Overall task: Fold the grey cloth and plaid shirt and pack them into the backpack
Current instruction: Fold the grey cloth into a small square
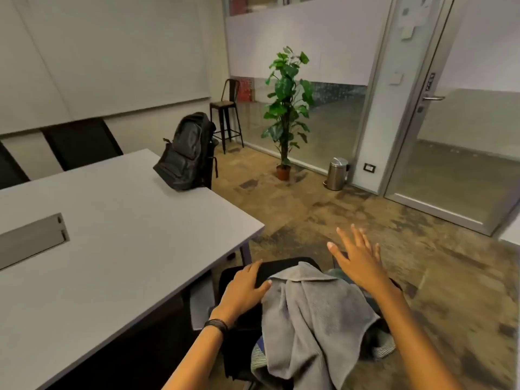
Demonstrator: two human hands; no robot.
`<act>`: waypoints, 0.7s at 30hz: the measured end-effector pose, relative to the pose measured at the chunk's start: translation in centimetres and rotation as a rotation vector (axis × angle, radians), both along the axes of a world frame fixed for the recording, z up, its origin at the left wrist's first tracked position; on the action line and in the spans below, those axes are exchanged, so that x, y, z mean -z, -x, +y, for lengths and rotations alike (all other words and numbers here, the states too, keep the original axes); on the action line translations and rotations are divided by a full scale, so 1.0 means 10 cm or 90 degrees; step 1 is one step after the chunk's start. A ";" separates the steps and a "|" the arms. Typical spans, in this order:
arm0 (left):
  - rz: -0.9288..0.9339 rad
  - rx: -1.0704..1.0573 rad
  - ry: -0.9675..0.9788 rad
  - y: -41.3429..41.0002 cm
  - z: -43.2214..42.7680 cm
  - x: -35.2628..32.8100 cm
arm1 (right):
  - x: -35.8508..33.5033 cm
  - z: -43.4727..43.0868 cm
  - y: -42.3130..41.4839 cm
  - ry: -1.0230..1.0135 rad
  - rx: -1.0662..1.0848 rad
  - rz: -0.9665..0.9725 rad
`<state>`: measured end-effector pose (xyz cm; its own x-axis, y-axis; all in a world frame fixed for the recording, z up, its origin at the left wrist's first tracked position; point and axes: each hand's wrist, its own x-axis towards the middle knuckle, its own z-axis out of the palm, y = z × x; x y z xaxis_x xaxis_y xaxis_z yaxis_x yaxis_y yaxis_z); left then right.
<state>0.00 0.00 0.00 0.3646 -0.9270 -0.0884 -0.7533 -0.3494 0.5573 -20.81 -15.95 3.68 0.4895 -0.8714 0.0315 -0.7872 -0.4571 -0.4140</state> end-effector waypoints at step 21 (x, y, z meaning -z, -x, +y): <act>0.068 -0.049 -0.132 0.33 -0.12 0.29 | 0.54 0.21 0.70 -0.145 0.069 -0.018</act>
